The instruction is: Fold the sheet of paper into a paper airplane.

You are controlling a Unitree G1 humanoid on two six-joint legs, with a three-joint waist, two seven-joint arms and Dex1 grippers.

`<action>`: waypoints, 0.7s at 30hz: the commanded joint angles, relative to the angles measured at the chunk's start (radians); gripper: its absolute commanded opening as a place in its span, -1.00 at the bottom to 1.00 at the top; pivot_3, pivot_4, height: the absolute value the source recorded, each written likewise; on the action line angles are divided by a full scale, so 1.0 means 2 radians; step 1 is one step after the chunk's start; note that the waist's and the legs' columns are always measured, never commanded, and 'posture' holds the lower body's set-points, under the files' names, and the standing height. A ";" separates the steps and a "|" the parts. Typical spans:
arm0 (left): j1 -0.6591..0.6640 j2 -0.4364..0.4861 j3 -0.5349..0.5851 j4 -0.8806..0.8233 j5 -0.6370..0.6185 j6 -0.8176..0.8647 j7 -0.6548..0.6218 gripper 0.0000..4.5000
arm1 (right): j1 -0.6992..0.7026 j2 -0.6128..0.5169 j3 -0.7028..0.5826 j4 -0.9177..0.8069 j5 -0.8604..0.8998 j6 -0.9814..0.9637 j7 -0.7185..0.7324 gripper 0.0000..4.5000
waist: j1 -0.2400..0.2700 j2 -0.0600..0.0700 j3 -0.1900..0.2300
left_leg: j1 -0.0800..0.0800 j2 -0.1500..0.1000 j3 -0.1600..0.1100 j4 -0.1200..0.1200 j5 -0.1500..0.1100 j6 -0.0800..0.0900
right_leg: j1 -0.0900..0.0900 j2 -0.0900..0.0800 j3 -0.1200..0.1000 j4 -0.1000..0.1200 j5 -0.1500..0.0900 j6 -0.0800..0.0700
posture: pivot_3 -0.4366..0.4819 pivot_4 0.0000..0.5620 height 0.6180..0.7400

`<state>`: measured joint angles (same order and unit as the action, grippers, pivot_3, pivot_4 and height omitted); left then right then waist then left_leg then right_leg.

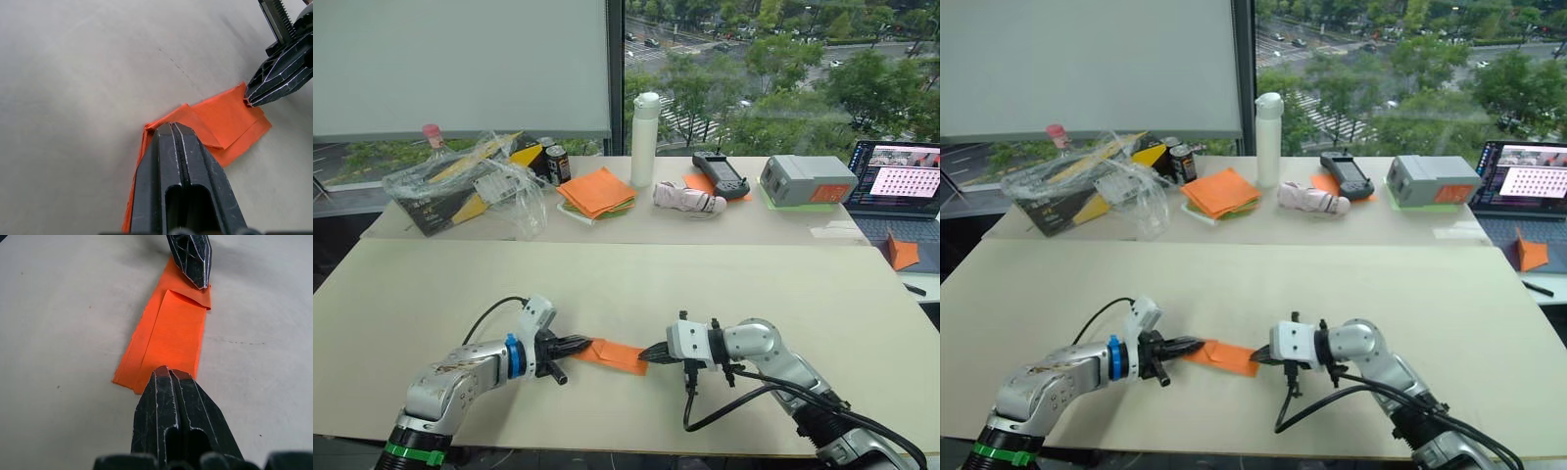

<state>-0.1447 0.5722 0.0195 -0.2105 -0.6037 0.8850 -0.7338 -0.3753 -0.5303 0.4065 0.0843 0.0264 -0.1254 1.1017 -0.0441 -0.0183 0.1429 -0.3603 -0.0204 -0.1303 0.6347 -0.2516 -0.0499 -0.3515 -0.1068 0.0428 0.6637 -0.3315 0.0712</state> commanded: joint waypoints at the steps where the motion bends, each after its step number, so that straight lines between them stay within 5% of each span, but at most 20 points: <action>1: -0.002 0.001 0.031 -0.005 -0.011 0.037 0.033 -1.00 | -0.007 0.006 -0.011 0.005 0.007 0.001 -0.003 -0.99 | 0.000 0.000 0.000 | 0.000 0.000 0.000 0.000 0.000 0.000 | 0.000 0.000 0.000 0.000 0.000 0.000 | -0.05 -0.47 1.00; 10: -0.018 -0.011 0.080 -0.060 -0.074 0.096 0.071 -1.00 | -0.035 0.031 -0.053 -0.044 0.053 0.052 -0.020 -0.99 | 0.001 -0.001 0.002 | -0.005 0.000 -0.001 0.001 0.000 -0.001 | -0.005 0.000 0.000 0.000 0.000 0.000 | -0.05 -0.47 1.00; 21: -0.020 -0.004 0.135 -0.046 -0.099 0.108 0.090 -1.00 | -0.087 0.023 -0.093 -0.186 0.166 0.227 -0.020 -0.99 | 0.001 -0.001 0.003 | -0.007 0.000 -0.001 0.001 0.000 -0.001 | -0.007 0.000 0.000 0.000 0.000 0.000 | -0.05 -0.47 1.00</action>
<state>-0.1739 0.5529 0.2417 -0.2970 -0.7748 1.0953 -0.5593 -0.5397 -0.4664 0.2308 -0.2221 0.3068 0.2741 1.0442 -0.0420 -0.0207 0.1492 -0.3746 -0.0206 -0.1315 0.6358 -0.2509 -0.0511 -0.3656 -0.1073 0.0424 0.6635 -0.3313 0.0710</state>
